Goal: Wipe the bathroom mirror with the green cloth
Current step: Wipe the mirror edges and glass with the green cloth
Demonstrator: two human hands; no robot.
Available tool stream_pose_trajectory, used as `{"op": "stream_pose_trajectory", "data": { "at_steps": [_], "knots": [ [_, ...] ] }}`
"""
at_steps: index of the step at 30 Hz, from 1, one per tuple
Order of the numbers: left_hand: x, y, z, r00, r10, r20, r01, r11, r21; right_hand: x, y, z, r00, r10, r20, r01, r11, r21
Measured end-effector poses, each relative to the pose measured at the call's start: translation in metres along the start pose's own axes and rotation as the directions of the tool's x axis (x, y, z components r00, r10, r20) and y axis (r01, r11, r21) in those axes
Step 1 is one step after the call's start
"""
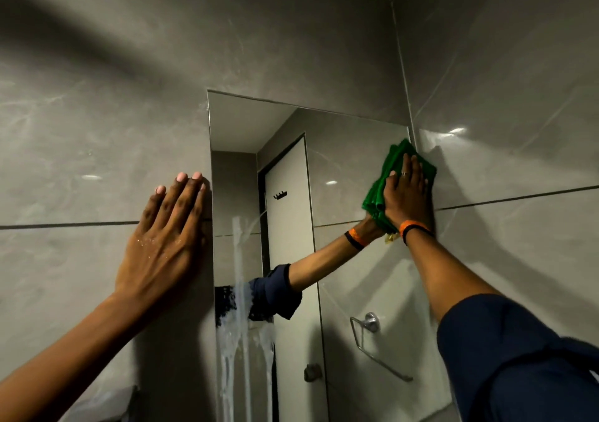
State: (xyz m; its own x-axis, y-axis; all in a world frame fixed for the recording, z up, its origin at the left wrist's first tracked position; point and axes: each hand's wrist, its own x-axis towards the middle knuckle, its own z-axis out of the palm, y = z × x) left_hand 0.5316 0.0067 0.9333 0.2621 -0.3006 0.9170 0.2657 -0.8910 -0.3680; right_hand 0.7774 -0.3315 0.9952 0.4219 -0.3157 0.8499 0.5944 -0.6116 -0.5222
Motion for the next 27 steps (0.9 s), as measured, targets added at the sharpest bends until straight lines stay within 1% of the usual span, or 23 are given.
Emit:
{"op": "stream_pose_trajectory", "data": {
  "at_steps": [4,6,13,22,27],
  "knots": [
    [-0.017,0.009,-0.001,0.999,0.027,0.032,-0.026,0.999,-0.027,-0.059,0.045,0.009,1.0,0.027,0.007,-0.027,1.0,-0.013],
    [-0.026,0.013,-0.002,0.997,0.062,0.053,-0.06,0.998,-0.029,-0.092,0.066,0.013,0.998,0.066,0.0,-0.066,0.998,-0.01],
    [-0.05,0.018,-0.001,0.988,0.115,0.106,-0.11,0.992,-0.057,-0.19,0.119,0.032,0.98,0.199,0.012,-0.199,0.98,0.009],
    [-0.055,0.017,0.002,0.991,0.116,0.068,-0.111,0.991,-0.079,-0.259,0.147,0.042,0.94,0.341,-0.001,-0.341,0.94,0.027],
    [-0.056,0.016,0.005,0.991,0.12,0.066,-0.115,0.99,-0.08,-0.293,0.157,0.043,0.903,0.43,0.013,-0.43,0.903,-0.02]
  ]
}}
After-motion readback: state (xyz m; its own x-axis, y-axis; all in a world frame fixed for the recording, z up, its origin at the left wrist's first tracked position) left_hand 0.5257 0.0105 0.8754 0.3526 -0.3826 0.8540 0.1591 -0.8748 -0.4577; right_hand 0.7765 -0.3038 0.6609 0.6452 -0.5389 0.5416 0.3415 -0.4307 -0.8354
